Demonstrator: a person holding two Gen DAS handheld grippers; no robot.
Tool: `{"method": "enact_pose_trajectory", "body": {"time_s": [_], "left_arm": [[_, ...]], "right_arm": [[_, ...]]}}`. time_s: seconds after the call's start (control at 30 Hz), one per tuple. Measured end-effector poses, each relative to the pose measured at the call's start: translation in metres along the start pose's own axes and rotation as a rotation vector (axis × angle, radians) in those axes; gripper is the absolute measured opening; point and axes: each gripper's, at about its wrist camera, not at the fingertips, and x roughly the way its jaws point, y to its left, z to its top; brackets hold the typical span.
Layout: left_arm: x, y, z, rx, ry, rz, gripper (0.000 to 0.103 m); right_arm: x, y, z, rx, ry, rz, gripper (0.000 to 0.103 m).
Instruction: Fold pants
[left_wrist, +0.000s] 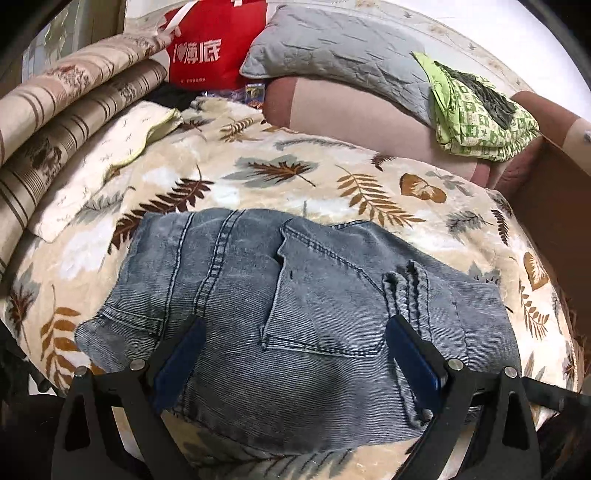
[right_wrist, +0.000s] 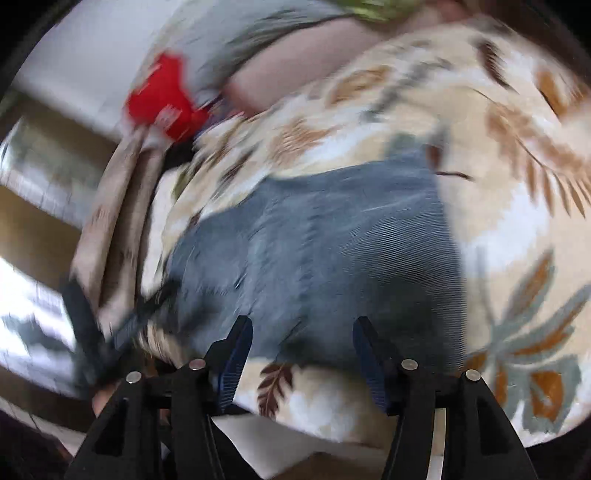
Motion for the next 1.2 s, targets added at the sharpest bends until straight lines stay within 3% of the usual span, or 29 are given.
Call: {"method": "enact_pose_trajectory", "body": {"time_s": [0.07,0.13,0.2,0.23,0.27,0.43,0.5,0.57,0.63,0.73,0.83,0.97,1.03,1.07,1.13,1.2], "left_arm": [[-0.004,0.001,0.000,0.000,-0.002,0.014,0.098],[-0.009,0.007,0.000,-0.010,-0.003,0.036,0.098],[-0.014,0.016,-0.001,-0.023,-0.002,0.054,0.098],[-0.015,0.019,-0.002,-0.026,0.001,0.062,0.098],[-0.017,0.023,-0.003,-0.027,0.003,0.071,0.098],[-0.020,0.035,-0.004,-0.049,0.001,0.094,0.098],[-0.018,0.031,-0.002,-0.052,0.008,0.089,0.098],[-0.020,0.022,0.000,-0.028,0.003,0.077,0.098],[-0.025,0.009,0.003,0.007,-0.007,0.069,0.098],[-0.033,-0.012,0.011,0.042,-0.019,0.037,0.098],[-0.038,-0.030,0.018,0.064,-0.022,0.003,0.098],[-0.033,-0.065,0.017,0.112,-0.001,-0.061,0.098],[-0.018,-0.086,0.009,0.150,0.050,-0.088,0.098],[-0.007,-0.094,0.003,0.176,0.080,-0.076,0.098],[0.033,-0.111,-0.020,0.288,0.210,0.022,0.098],[0.059,-0.116,-0.038,0.346,0.286,0.079,0.100]], "right_arm": [[0.007,0.039,-0.002,-0.182,-0.009,0.018,0.060],[0.027,0.062,-0.004,-0.297,0.011,-0.022,0.057],[0.062,0.070,-0.007,-0.386,0.067,-0.053,0.048],[0.079,0.070,-0.009,-0.416,0.098,-0.081,0.034],[0.091,0.066,-0.009,-0.415,0.124,-0.091,0.033],[0.065,0.044,0.004,-0.259,0.051,0.099,0.026],[0.067,0.041,0.006,-0.222,0.026,0.115,0.029],[0.095,0.032,0.003,-0.186,0.141,0.129,0.031],[0.100,0.033,-0.004,-0.221,0.099,0.128,0.031],[0.094,0.043,-0.004,-0.247,0.089,0.132,0.047],[0.059,0.029,-0.001,-0.111,0.032,0.259,0.048],[0.009,-0.027,0.009,0.122,-0.111,0.305,0.059],[0.018,-0.065,0.007,0.281,-0.060,0.235,0.062],[0.029,-0.079,0.003,0.341,0.008,0.185,0.054],[0.028,-0.099,-0.001,0.432,0.005,0.270,0.054],[0.013,-0.093,0.009,0.403,-0.013,0.261,0.055]]}}
